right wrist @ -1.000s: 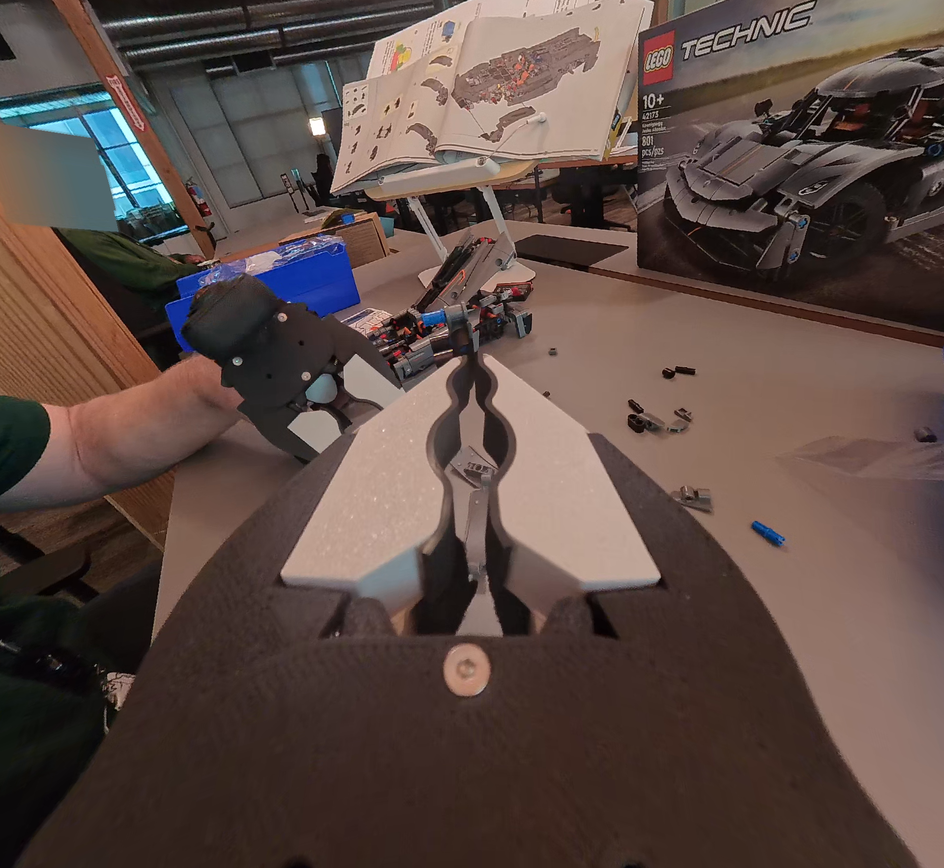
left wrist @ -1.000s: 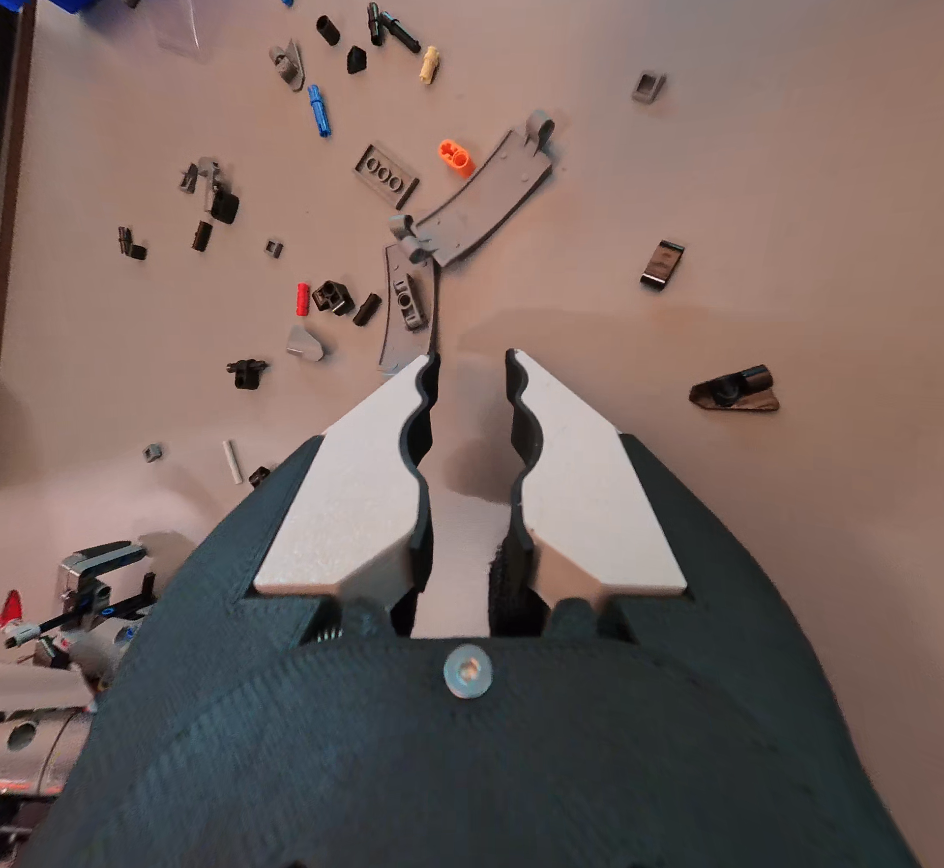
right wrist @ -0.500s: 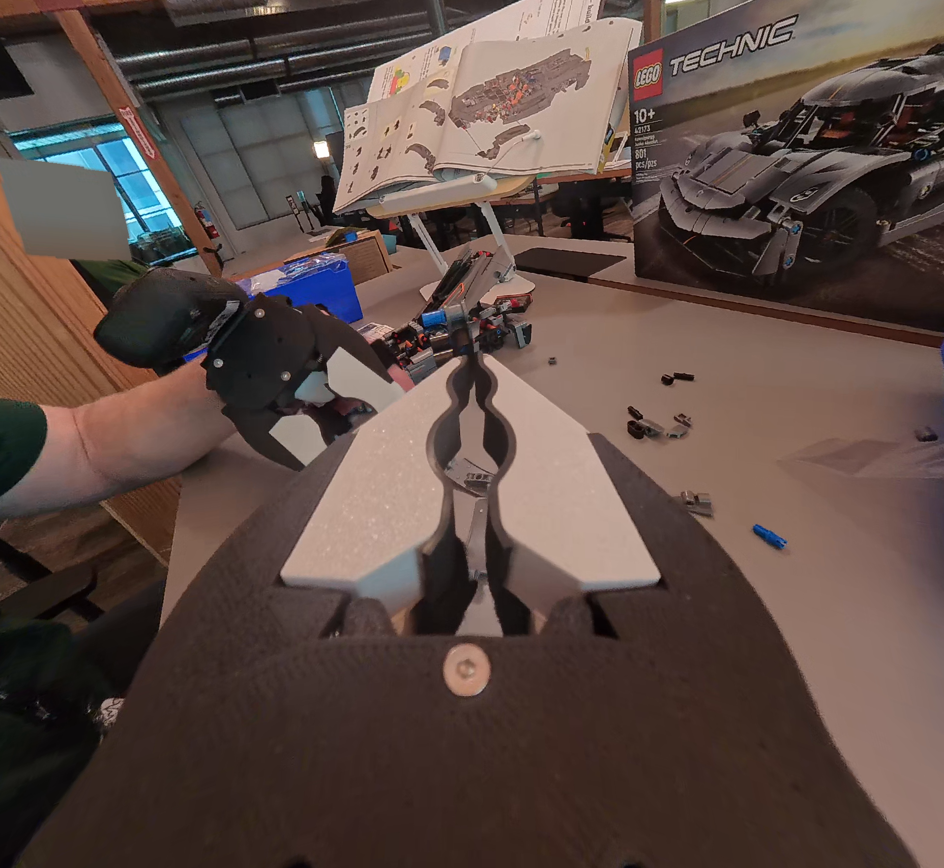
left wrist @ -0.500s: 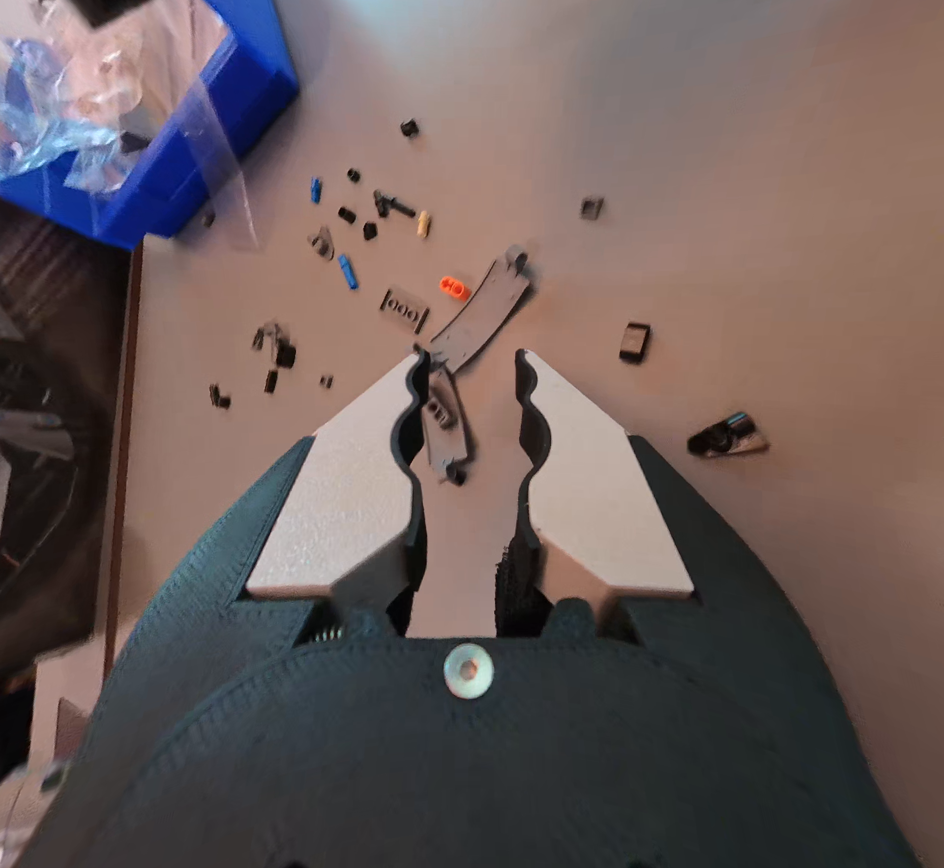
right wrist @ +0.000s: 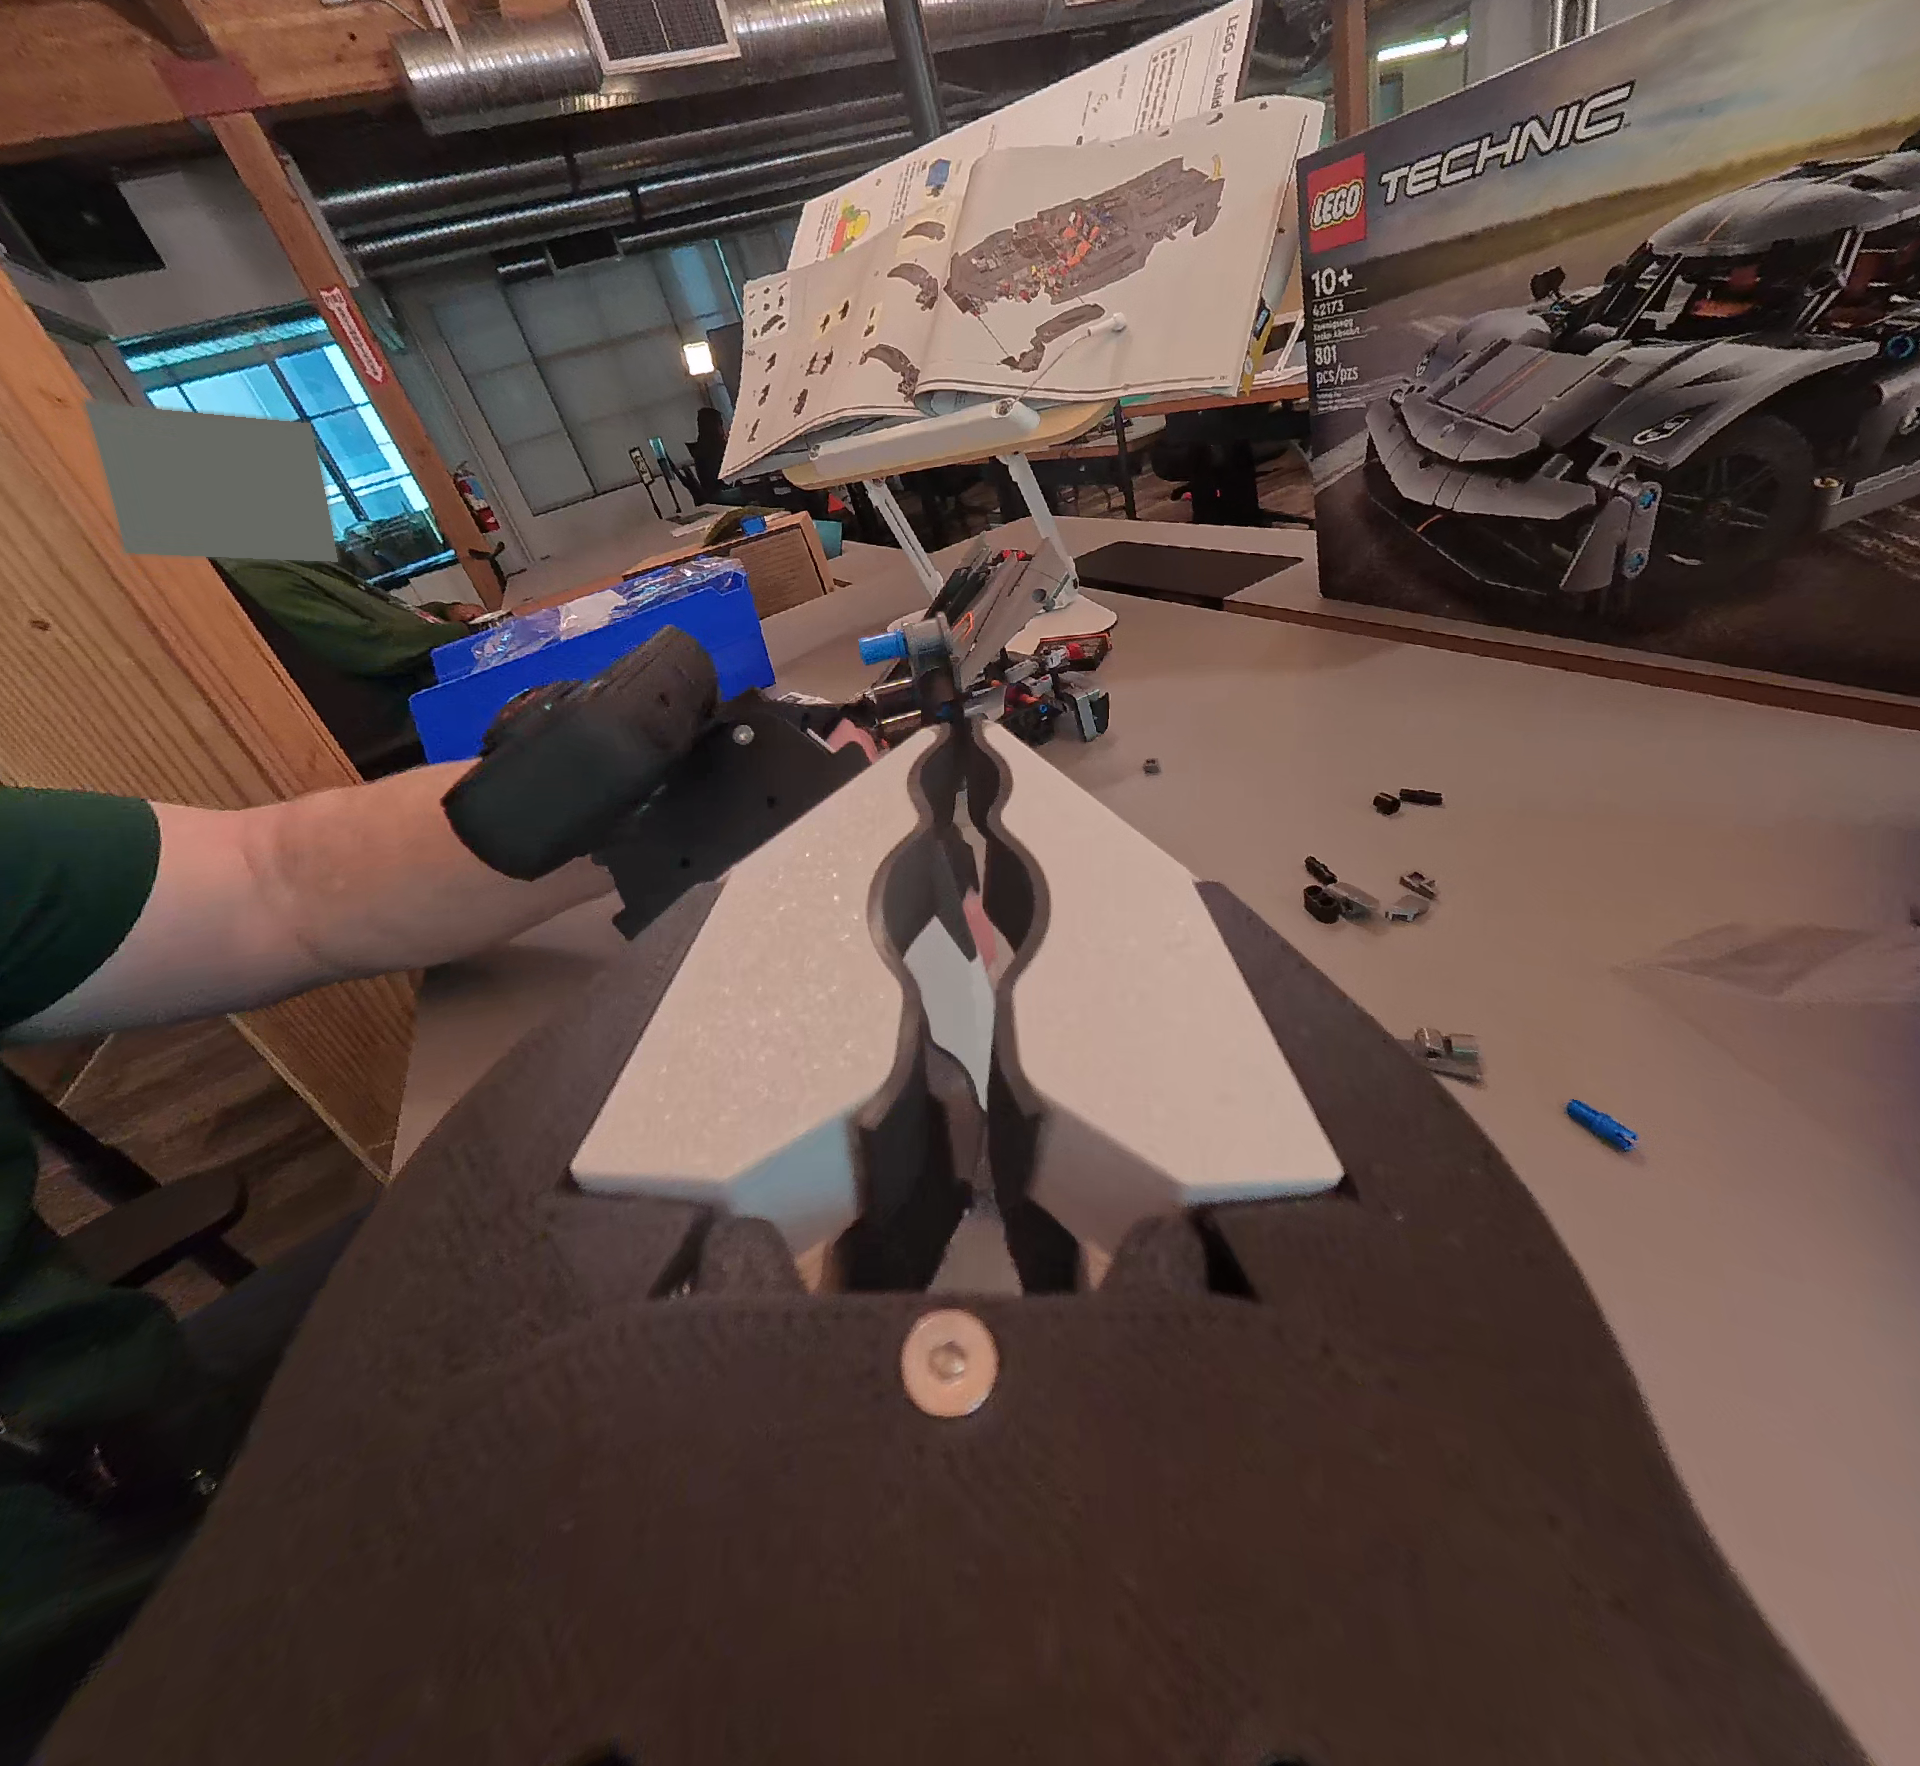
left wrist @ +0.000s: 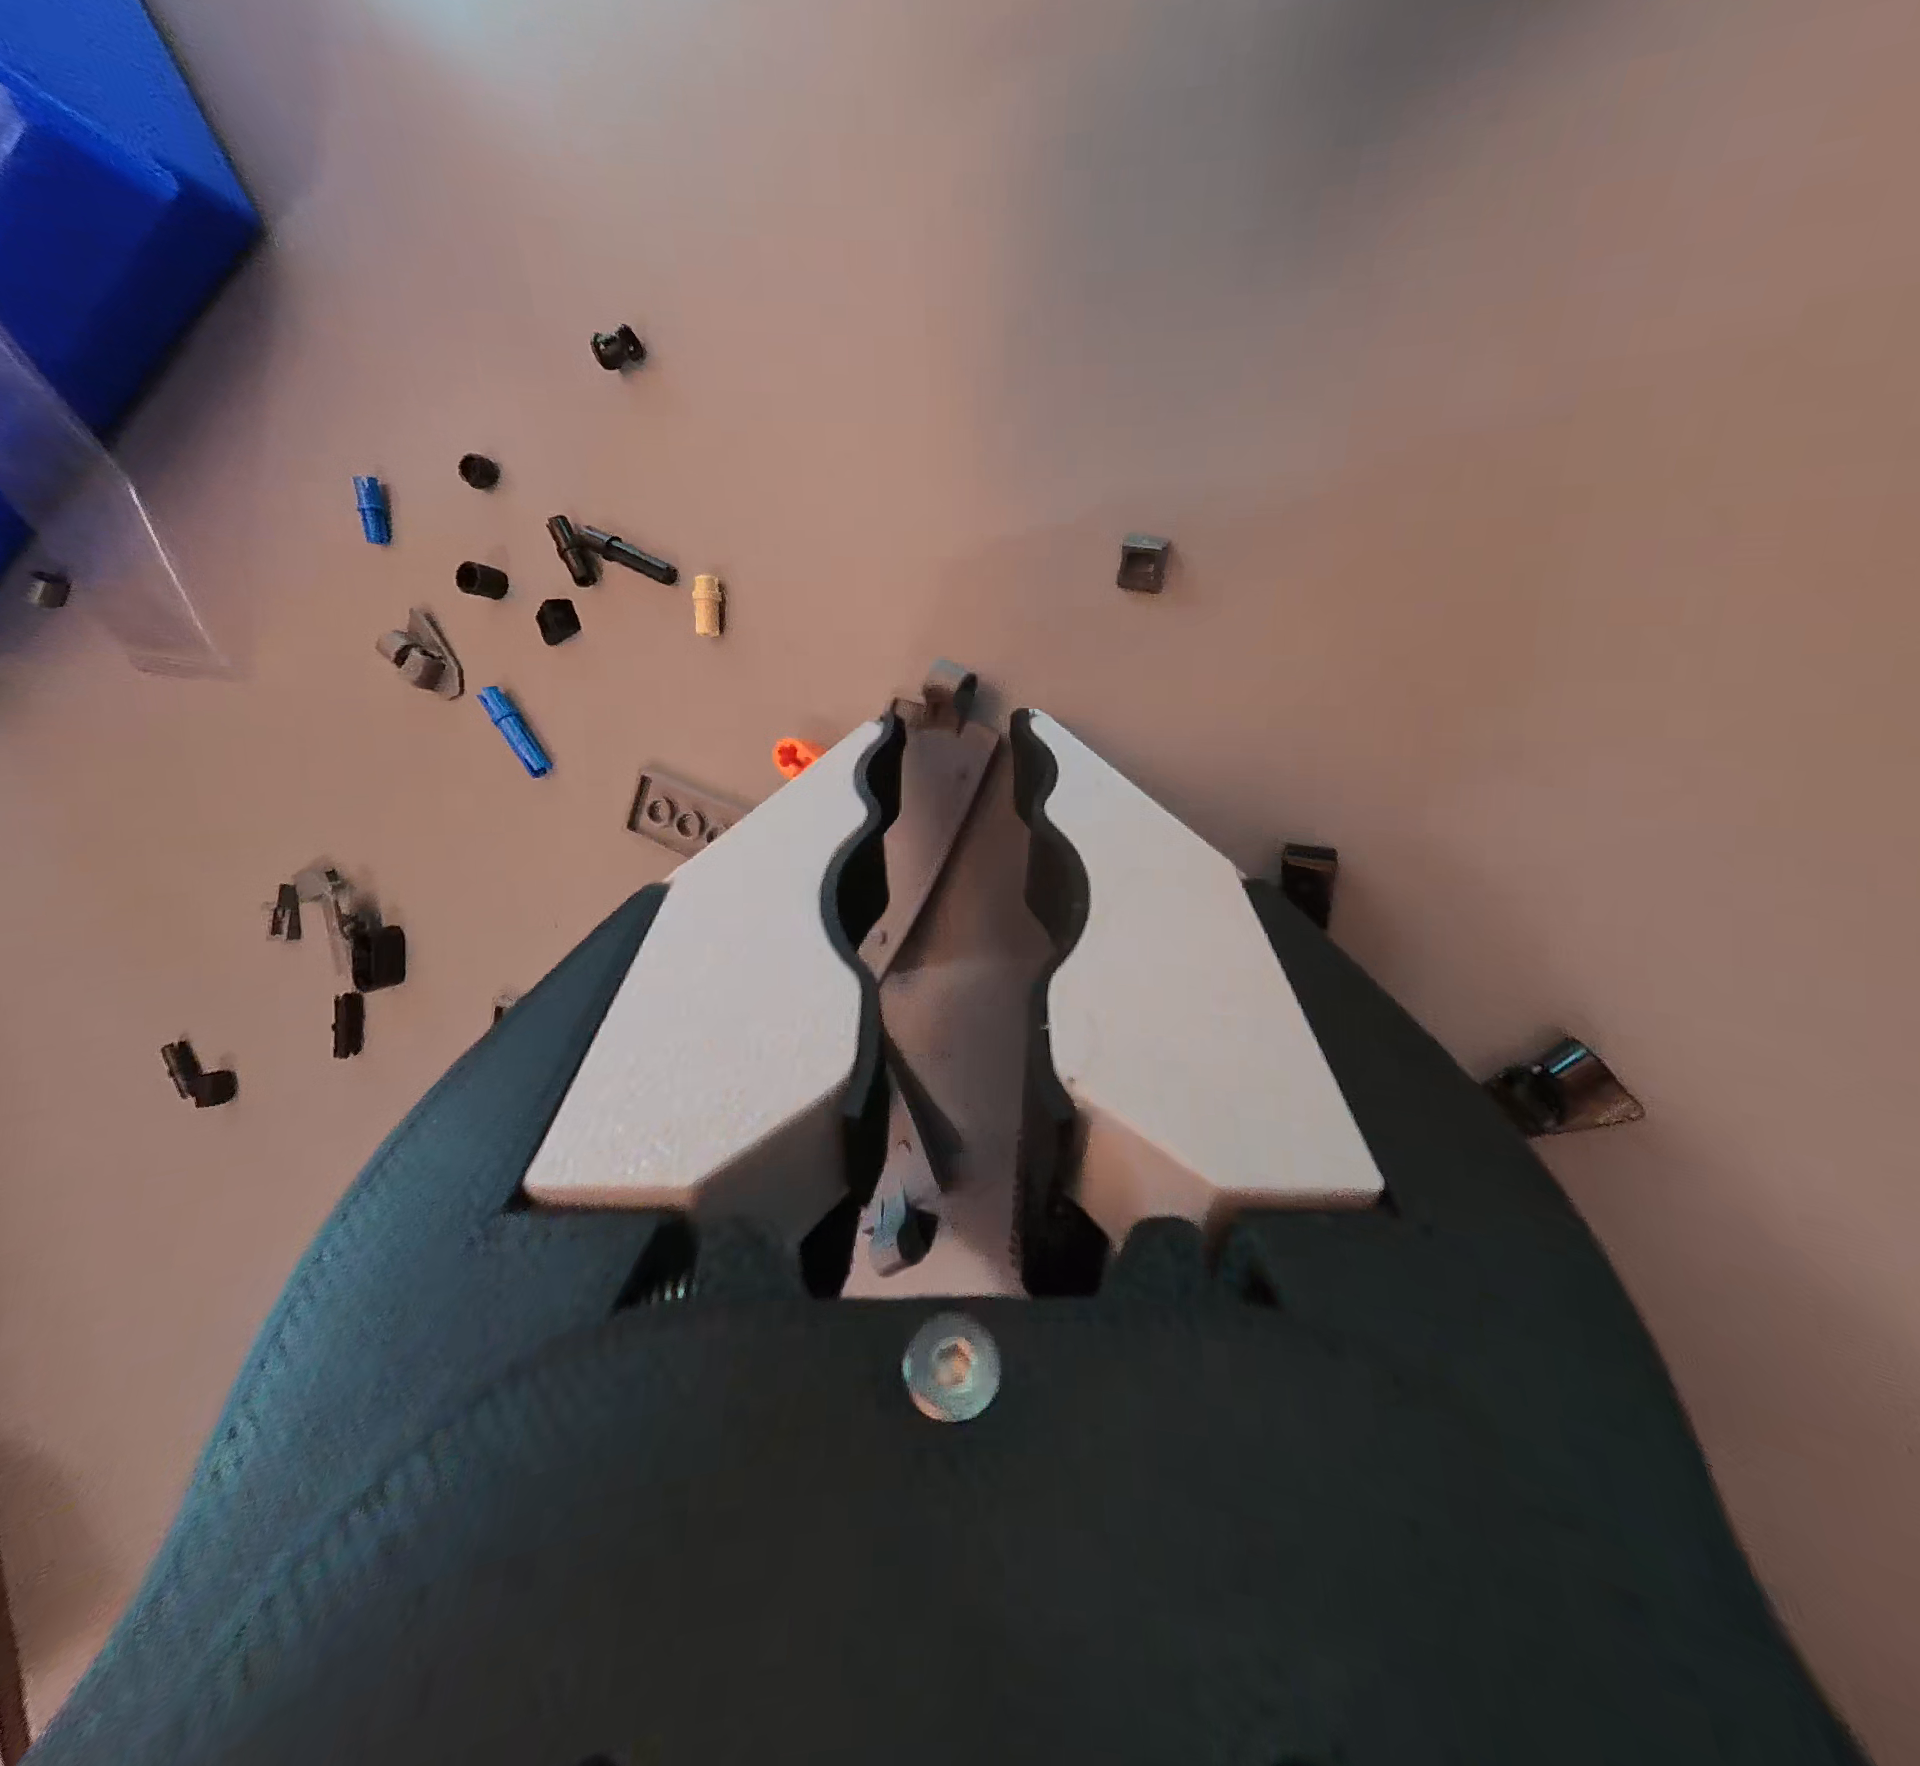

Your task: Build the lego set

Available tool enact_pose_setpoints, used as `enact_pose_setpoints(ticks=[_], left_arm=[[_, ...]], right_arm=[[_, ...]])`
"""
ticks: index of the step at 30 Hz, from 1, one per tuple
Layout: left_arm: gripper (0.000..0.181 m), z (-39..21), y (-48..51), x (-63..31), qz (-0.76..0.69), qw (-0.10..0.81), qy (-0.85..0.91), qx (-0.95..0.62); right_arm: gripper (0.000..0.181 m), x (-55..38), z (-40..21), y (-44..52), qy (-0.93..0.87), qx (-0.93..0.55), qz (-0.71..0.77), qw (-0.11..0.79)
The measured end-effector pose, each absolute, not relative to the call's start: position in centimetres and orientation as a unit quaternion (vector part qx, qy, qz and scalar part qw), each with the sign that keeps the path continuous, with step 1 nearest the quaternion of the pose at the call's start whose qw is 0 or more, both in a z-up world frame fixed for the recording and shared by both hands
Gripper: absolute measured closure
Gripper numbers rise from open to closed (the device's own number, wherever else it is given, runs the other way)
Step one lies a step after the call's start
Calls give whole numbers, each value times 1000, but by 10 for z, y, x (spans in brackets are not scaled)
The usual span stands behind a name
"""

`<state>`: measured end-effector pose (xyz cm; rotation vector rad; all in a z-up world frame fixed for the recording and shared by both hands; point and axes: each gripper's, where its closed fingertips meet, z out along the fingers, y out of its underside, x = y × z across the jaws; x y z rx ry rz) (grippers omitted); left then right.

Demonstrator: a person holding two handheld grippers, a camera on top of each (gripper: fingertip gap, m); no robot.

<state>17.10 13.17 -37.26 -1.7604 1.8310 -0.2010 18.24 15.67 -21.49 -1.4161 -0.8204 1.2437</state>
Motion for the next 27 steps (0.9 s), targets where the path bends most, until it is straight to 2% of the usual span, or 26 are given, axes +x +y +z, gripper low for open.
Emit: enact_pose_setpoints(ticks=[8, 27], left_arm=[[177, -375, 133, 173, -89, 272, 679, -676], [181, -374, 96, 132, -89, 237, 608, -753]], right_arm=[[181, 183, -213, 155, -341, -585, 525, 515], [181, 183, -217, 156, -342, -591, 520, 512]])
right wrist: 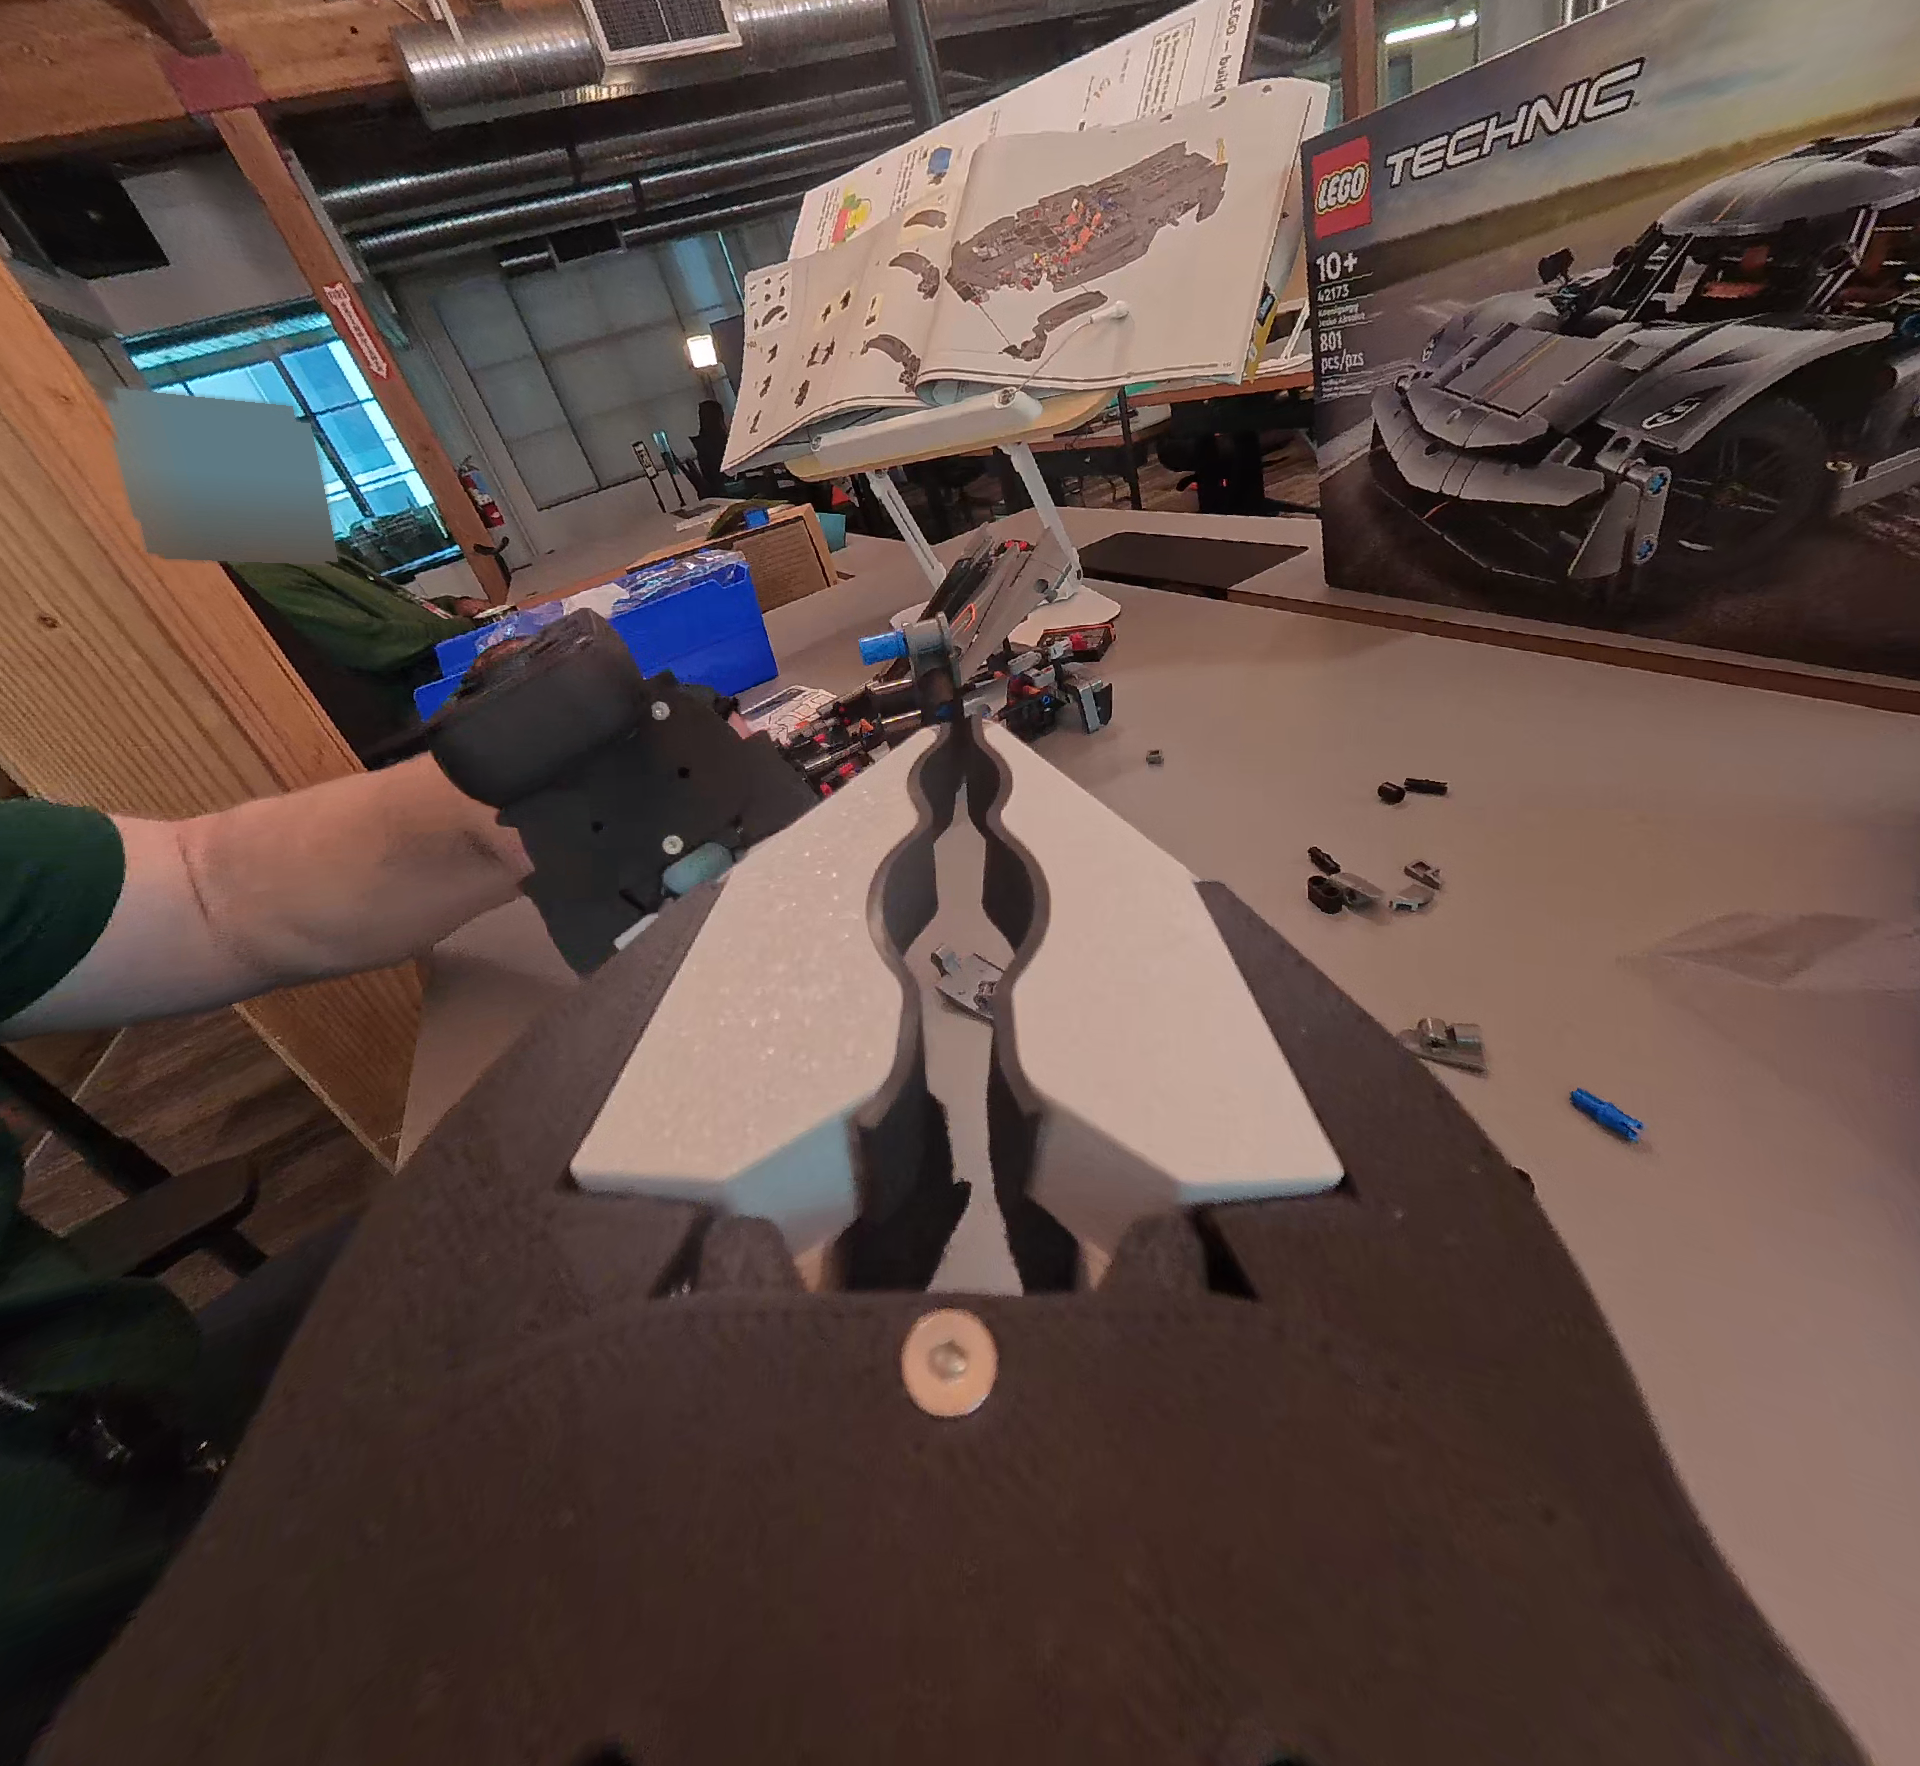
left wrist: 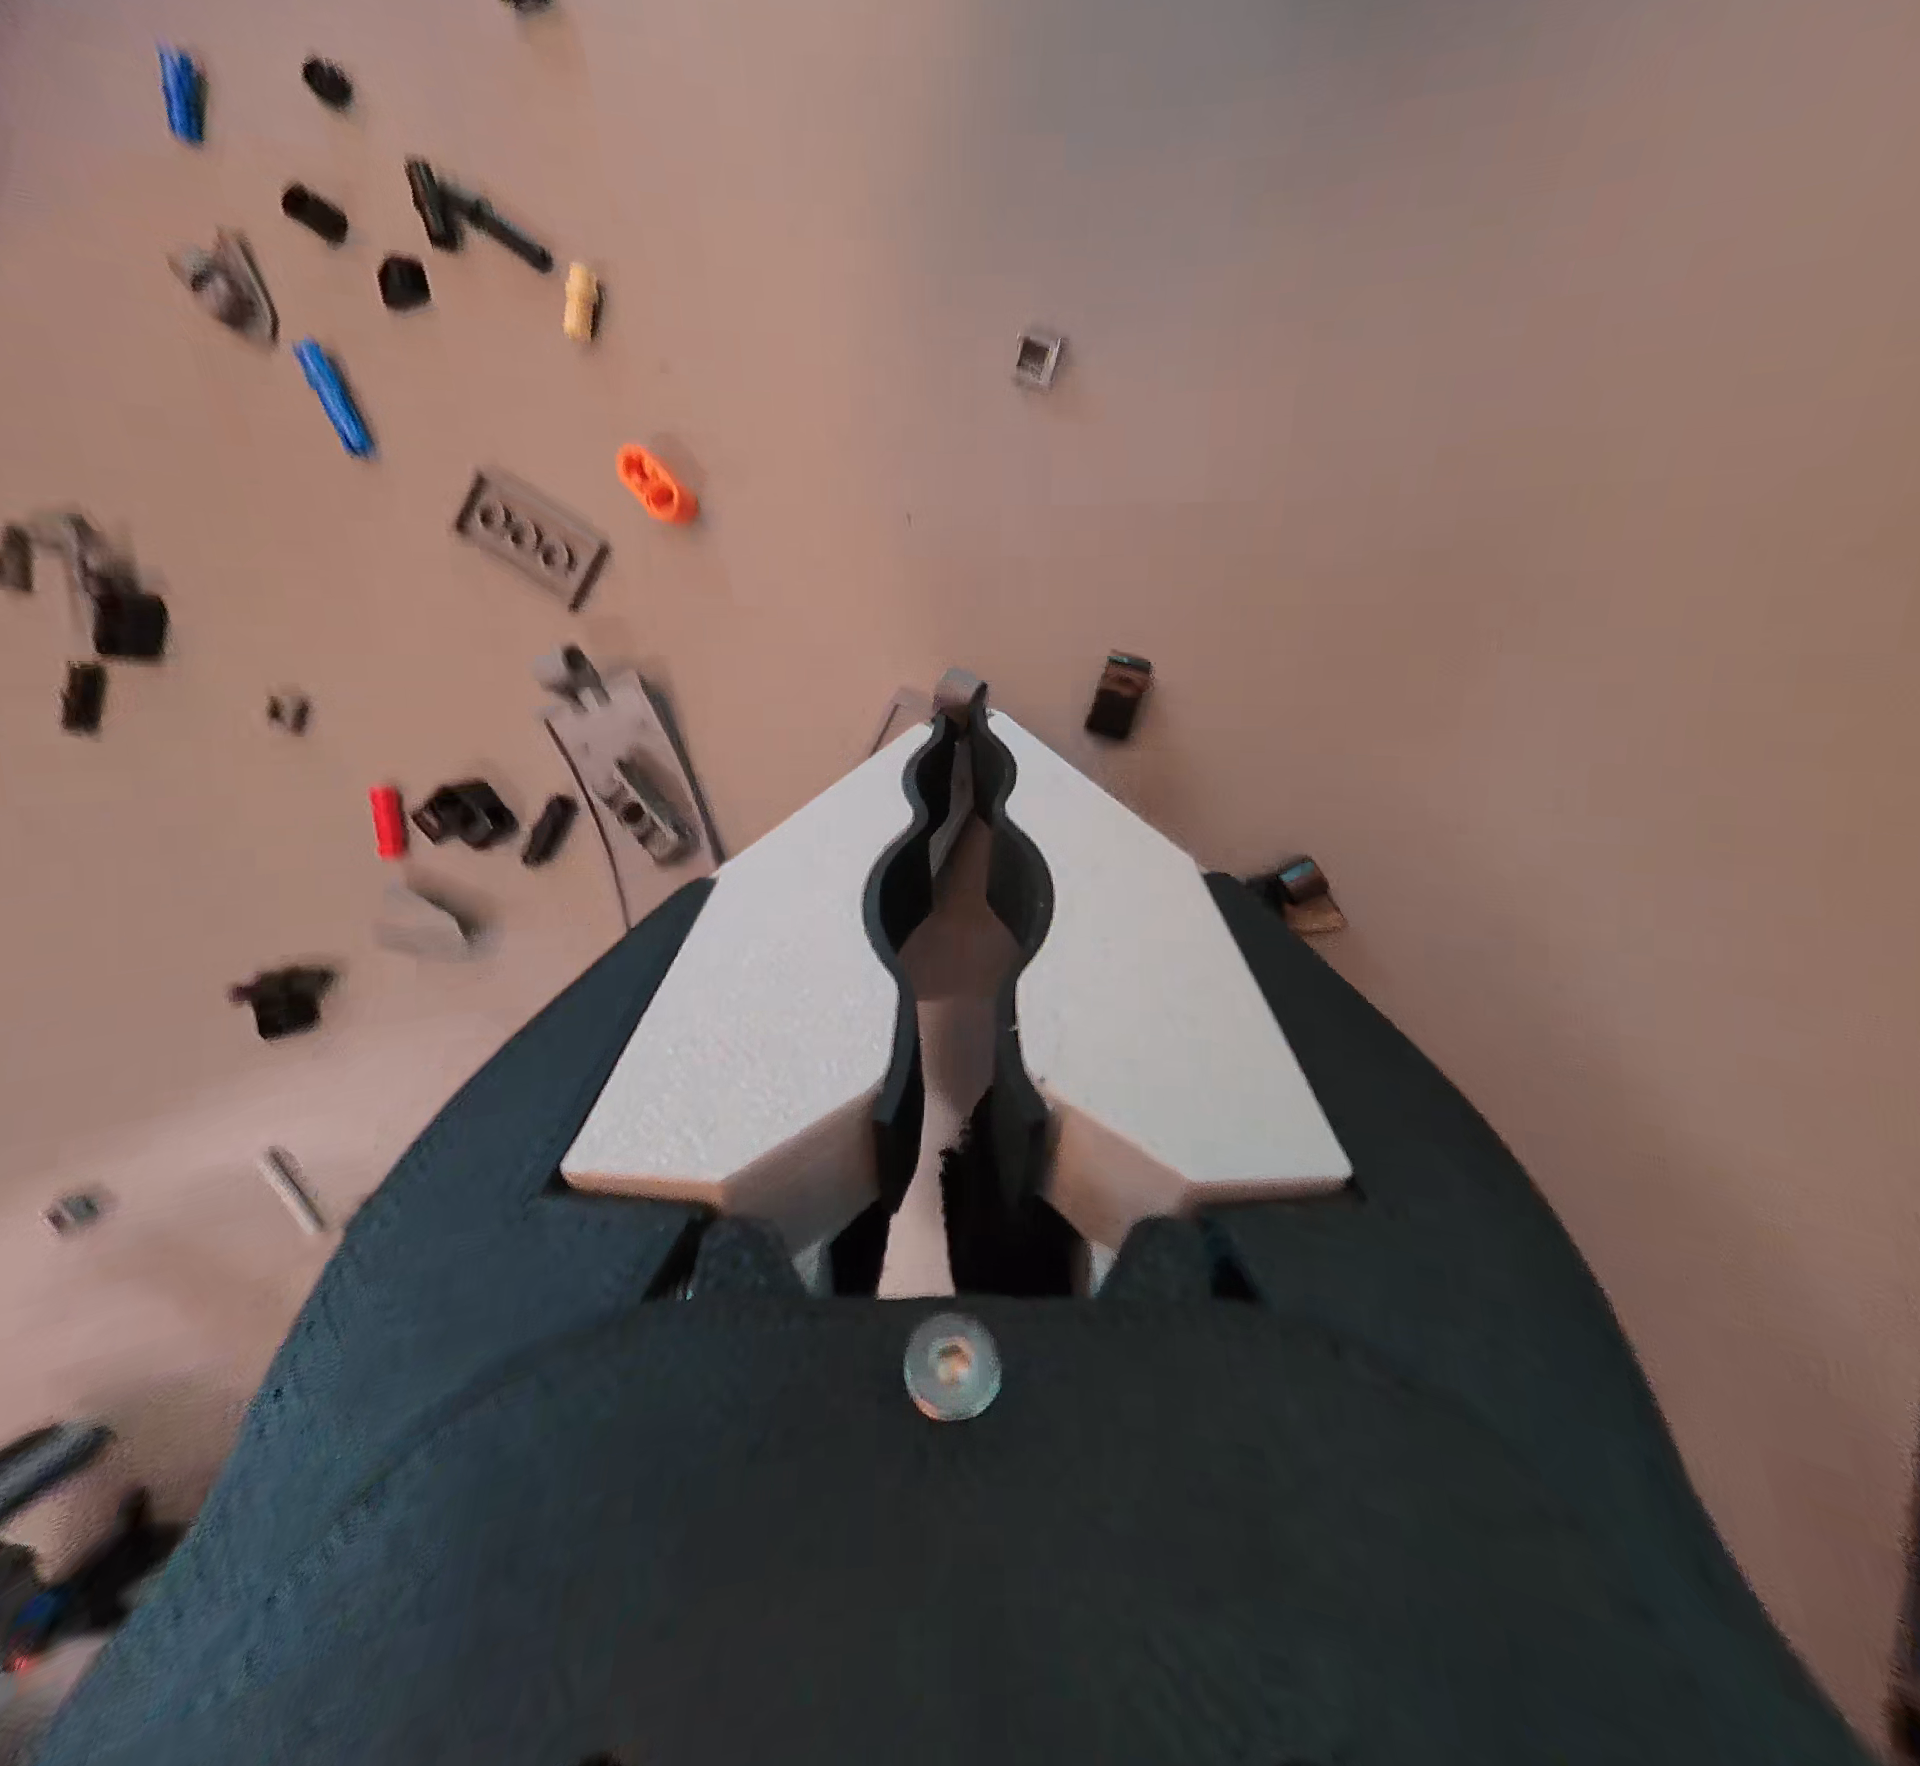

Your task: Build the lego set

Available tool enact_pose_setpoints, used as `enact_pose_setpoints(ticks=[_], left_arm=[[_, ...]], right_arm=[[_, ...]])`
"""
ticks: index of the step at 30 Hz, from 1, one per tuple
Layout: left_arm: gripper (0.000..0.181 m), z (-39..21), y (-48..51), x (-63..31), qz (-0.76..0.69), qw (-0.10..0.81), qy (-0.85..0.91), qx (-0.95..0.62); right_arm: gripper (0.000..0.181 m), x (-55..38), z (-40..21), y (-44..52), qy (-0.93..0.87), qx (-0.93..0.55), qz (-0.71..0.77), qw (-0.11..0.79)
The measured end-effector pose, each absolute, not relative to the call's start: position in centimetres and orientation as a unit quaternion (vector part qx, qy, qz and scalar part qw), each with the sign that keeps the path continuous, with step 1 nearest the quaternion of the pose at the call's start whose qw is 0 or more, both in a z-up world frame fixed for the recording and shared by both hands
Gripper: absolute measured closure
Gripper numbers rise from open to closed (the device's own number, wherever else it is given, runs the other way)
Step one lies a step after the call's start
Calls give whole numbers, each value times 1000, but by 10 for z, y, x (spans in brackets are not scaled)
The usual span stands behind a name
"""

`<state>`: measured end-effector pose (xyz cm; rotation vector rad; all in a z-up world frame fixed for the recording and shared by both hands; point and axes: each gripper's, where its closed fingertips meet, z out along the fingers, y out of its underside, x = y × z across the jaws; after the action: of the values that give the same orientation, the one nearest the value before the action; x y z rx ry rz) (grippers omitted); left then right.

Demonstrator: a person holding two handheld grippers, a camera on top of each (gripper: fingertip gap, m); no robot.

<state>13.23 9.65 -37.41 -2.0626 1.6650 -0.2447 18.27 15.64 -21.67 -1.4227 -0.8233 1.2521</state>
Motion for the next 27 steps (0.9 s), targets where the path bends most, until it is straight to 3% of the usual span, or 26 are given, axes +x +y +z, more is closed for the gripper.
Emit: enact_pose_setpoints(ticks=[16, 27], left_arm=[[179, -373, 32, 79, -95, 249, 513, -816], [146, -349, 28, 49, -56, 333, 557, -759]], right_arm=[[181, 182, -220, 157, -346, -597, 513, 510], [181, 177, -227, 156, -356, -605, 506, 501]])
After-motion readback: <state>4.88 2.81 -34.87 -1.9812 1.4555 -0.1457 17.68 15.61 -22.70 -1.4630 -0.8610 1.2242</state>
